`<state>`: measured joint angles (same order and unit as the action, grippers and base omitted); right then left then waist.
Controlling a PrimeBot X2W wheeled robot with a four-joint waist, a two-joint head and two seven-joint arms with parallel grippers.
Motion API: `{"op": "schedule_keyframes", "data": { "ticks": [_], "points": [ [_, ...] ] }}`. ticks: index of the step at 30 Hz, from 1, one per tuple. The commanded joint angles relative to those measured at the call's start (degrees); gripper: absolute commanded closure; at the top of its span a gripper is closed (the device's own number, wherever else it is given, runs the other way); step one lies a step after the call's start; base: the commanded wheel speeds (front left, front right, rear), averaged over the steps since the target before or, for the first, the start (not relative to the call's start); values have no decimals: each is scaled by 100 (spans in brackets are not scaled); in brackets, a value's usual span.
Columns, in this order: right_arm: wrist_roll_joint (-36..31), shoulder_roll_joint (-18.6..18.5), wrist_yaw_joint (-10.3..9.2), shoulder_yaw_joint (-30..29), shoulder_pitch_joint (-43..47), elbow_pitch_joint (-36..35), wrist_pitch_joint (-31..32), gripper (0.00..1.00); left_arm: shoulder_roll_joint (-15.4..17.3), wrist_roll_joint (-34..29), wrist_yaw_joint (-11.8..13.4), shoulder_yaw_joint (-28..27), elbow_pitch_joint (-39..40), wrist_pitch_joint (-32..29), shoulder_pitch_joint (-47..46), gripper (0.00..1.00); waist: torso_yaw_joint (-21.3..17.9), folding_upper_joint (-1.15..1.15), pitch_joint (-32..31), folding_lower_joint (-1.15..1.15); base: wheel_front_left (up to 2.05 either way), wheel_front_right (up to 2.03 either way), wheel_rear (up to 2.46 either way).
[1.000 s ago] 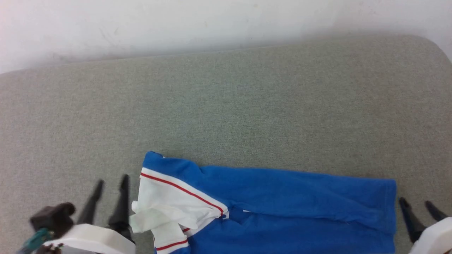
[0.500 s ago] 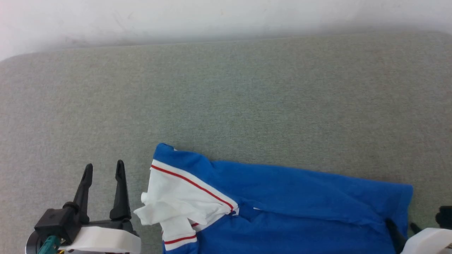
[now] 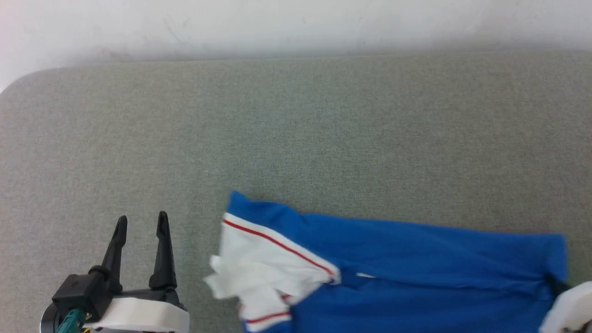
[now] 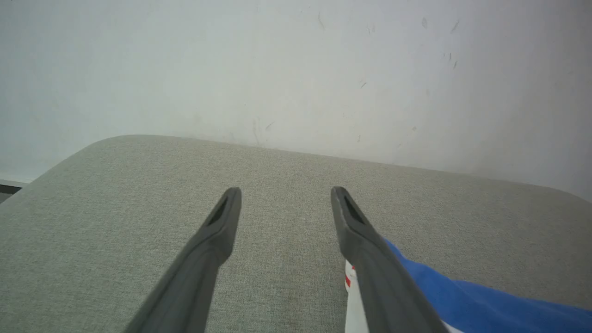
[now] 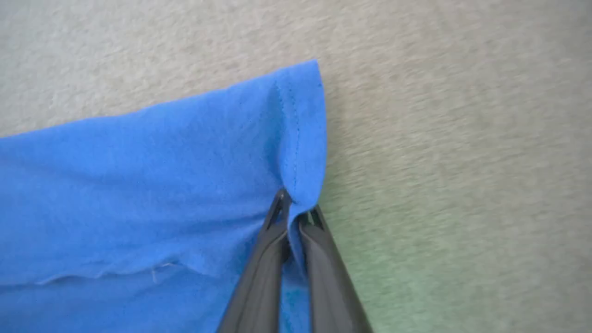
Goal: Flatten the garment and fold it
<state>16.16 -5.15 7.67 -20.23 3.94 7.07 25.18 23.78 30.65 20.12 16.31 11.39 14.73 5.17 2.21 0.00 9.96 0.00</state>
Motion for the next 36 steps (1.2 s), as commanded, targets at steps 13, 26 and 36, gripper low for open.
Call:
{"op": "schedule_keyframes", "data": {
  "ticks": [13, 26, 36],
  "points": [
    [-280, -548, -19, -831, -27, -435, 123, 100, -143, -80, -176, 8, -172, 27, 50, 0, -28, 0, -85, 0, 0, 0, 0],
    [572, 105, -19, 1604, 212, -2100, 1049, 100, -397, -28, -378, -6, -393, 27, -36, 0, -41, 0, -67, 0, 0, 0, 0],
    [645, 183, -19, 3570, -427, -2317, 1333, 100, -542, -84, -546, -13, -543, 27, -222, 0, 106, 0, 78, 0, 0, 0, 0]
  ]
}}
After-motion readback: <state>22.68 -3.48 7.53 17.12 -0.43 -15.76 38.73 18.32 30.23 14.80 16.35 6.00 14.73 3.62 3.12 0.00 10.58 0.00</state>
